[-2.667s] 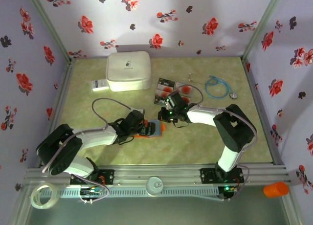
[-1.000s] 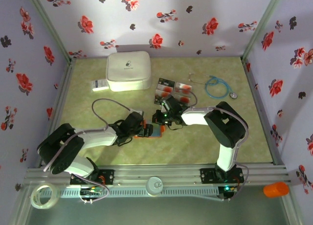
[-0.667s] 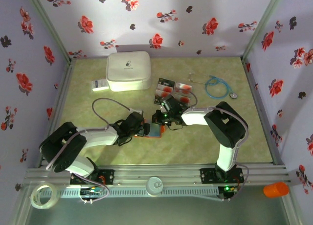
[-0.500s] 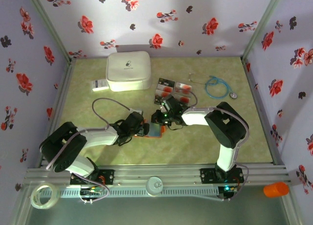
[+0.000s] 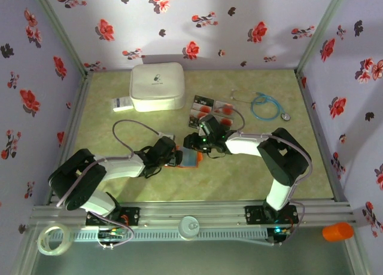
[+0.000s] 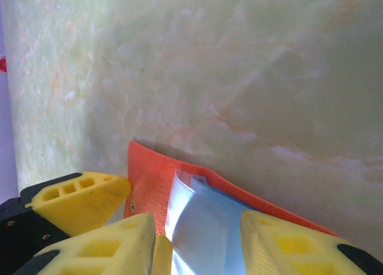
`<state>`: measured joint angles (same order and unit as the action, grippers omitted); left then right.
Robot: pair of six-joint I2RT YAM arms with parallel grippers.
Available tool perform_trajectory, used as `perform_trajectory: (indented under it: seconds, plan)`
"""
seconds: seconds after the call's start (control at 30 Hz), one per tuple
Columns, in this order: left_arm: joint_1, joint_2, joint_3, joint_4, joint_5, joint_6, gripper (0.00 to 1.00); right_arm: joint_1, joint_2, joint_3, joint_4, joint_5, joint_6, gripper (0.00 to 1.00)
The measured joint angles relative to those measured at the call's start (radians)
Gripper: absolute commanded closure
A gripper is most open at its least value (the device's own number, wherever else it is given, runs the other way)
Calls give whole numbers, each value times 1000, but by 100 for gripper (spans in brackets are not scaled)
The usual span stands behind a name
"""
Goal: Put the credit cards into the card holder
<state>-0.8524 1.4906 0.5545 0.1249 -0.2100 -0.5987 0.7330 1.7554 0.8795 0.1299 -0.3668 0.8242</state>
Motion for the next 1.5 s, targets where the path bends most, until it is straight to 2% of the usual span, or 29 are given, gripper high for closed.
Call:
perform_trajectory:
  seconds: [0.17,0.47,0.8,0.97,1.2,1.5]
  plan:
    - [0,0,0,0,0,0,36,0,0,-2,2,-1,15,54]
    - [0,-3,0,0,2,0,33,0,3,-3,34,-33,36,59]
    - [0,-79,-22,-32,27,-1,29,0,6,-5,87,-80,84,60]
    - [0,-106,-33,-32,27,-8,22,0,7,-5,100,-87,101,60]
    - [28,-232,-67,-36,26,-47,0,3,6,-5,101,-87,112,56]
    - [150,-426,-83,-101,26,-90,0,68,-16,1,71,-75,129,51]
